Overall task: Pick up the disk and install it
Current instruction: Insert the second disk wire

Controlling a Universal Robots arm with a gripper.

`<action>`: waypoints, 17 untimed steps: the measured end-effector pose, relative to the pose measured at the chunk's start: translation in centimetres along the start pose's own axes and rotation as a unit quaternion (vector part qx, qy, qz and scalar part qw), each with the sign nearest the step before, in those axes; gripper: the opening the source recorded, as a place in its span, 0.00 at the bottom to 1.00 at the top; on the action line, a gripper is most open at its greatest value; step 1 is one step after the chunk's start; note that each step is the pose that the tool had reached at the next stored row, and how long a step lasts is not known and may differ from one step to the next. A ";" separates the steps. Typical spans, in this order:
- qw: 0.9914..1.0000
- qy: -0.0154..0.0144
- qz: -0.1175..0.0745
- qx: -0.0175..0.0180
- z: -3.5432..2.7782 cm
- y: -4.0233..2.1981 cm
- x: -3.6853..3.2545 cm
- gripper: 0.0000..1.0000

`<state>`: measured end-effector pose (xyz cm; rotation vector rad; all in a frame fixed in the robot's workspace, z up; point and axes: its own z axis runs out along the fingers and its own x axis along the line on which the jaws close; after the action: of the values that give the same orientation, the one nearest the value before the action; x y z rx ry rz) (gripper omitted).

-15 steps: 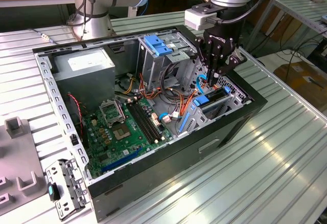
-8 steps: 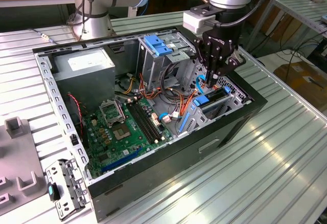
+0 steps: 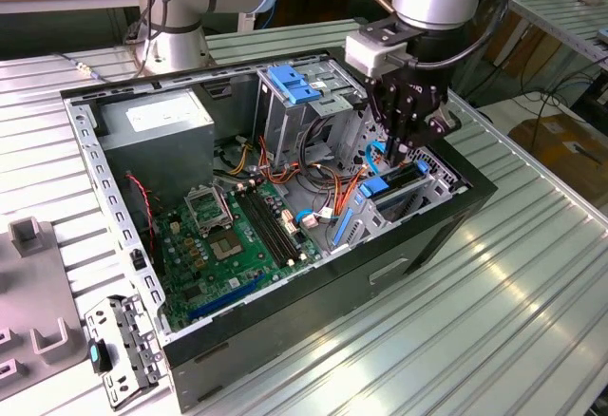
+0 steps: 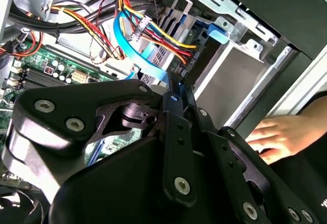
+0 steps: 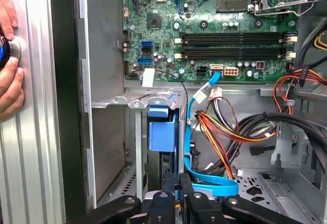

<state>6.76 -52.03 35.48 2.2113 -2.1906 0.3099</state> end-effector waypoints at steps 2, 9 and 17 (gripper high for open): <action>1.000 -0.003 0.001 0.004 0.07 0.22 0.24 0.16; 1.000 -0.005 0.004 0.008 0.52 0.30 0.46 0.16; 1.000 -0.005 0.012 0.007 0.71 0.31 0.60 0.16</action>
<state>6.54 -52.73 34.84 2.1996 -2.2286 0.3170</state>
